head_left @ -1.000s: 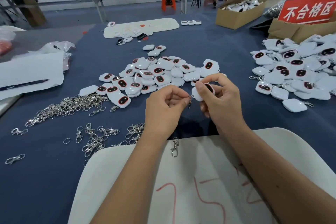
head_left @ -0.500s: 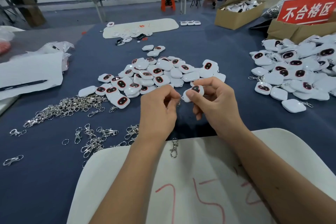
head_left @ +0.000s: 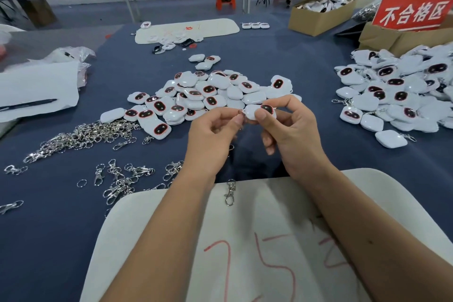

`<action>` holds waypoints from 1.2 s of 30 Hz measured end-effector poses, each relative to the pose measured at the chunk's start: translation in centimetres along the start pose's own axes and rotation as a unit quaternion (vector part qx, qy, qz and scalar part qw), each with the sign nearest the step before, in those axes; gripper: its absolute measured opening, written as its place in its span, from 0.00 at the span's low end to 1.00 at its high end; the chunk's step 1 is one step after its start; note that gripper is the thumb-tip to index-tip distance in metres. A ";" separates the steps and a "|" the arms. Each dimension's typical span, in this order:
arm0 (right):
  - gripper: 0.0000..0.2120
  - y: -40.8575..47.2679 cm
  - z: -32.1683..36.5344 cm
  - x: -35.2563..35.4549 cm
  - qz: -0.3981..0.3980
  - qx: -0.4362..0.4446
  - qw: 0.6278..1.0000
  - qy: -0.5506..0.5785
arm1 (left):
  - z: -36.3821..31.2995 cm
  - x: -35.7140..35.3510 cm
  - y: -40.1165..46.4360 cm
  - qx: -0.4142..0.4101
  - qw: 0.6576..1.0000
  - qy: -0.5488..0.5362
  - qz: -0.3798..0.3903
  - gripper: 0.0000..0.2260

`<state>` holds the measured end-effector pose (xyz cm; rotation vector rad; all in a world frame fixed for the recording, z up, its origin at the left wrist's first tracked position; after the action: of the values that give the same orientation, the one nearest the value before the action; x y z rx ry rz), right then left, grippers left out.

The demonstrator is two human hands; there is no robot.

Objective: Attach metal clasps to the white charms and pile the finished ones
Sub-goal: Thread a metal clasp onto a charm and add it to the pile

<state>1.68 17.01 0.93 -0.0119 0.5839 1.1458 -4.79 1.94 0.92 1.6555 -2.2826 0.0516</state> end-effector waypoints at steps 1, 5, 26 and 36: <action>0.15 0.0 0.1 0.0 0.001 -0.003 1.000 0.005 | 0.0 -0.2 -0.1 0.011 0.999 -0.031 0.015 0.06; 0.17 0.0 0.0 -0.2 0.007 -0.008 1.000 -0.006 | 0.0 0.2 -0.2 0.040 0.992 -0.122 -0.007 0.11; 0.18 0.0 -0.7 0.2 -0.011 -0.007 0.999 -0.052 | -2.5 0.2 -0.4 -0.254 0.900 0.351 -0.045 0.08; 0.16 0.4 -0.8 0.6 -0.021 0.016 0.997 -0.078 | -1.9 0.4 -0.8 -0.190 0.944 0.255 -0.094 0.03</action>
<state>1.21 17.44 0.13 0.0909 0.4617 1.0849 -3.75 1.73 2.68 1.4411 -1.6249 -0.0057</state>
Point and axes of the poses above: each hand's wrist, its own y-axis towards the middle knuckle, its own x-axis out of the back of the hand, z = x × y, the point moved 6 cm from there along y, towards the middle knuckle, and after that the axes turned 14 degrees about y, right-handed, at the moved point
